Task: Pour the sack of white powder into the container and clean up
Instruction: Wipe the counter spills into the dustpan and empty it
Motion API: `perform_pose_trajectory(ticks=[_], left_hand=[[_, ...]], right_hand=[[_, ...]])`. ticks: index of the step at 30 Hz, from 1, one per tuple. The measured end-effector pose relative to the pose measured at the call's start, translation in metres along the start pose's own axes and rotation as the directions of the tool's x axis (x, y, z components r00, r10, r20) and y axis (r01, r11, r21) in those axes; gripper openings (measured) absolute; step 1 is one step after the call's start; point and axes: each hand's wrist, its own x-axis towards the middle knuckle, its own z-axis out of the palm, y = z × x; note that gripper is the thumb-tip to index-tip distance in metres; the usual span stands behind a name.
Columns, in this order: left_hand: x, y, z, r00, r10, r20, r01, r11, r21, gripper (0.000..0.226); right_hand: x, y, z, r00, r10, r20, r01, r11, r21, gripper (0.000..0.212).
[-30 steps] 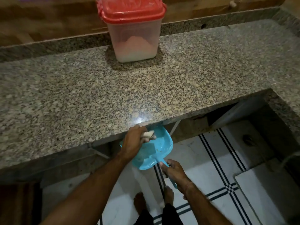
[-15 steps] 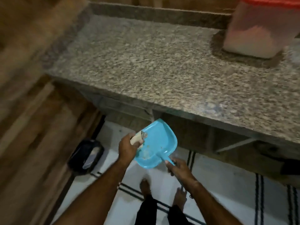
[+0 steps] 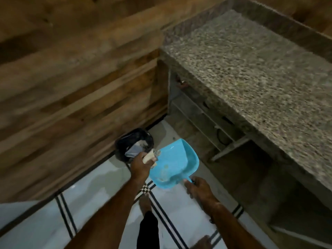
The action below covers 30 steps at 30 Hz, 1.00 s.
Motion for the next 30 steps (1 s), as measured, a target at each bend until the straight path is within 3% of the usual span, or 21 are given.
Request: perform_pose_trajectory(ticks=[6, 10, 13, 17, 19, 23, 30], left_hand=[[0.087, -0.054, -0.054, 0.989, -0.125, -0.073, 0.122, 0.991, -0.054, 0.037], [0.149, -0.085, -0.072, 0.975, -0.198, -0.1, 0.191, 0.978, -0.08, 0.035], [0.199, -0.115, -0.073, 0.968, -0.212, -0.135, 0.204, 0.976, -0.07, 0.022], [0.263, -0.166, -0.063, 0.939, -0.286, -0.191, 0.28, 0.958, -0.058, 0.035], [0.288, -0.184, -0.055, 0.928, -0.314, -0.201, 0.306, 0.949, -0.074, 0.035], [0.33, -0.214, -0.041, 0.91, -0.35, -0.223, 0.335, 0.936, -0.106, 0.029], [0.361, -0.233, -0.039, 0.884, -0.389, -0.26, 0.368, 0.921, -0.126, 0.028]], right_hand=[[0.075, -0.043, 0.094, 0.997, 0.06, 0.05, -0.054, 0.991, -0.122, 0.031], [0.142, -0.065, 0.159, 0.993, 0.087, 0.084, -0.067, 0.975, -0.213, 0.024], [0.205, -0.068, 0.198, 0.99, 0.084, 0.112, -0.034, 0.92, -0.39, 0.036], [0.296, -0.069, 0.252, 0.98, 0.149, 0.134, -0.048, 0.825, -0.563, 0.04], [0.333, -0.078, 0.279, 0.975, 0.167, 0.143, -0.062, 0.833, -0.549, 0.033], [0.396, -0.093, 0.318, 0.954, 0.214, 0.209, -0.073, 0.843, -0.534, 0.04], [0.428, -0.086, 0.34, 0.918, 0.33, 0.221, -0.14, 0.79, -0.597, 0.032]])
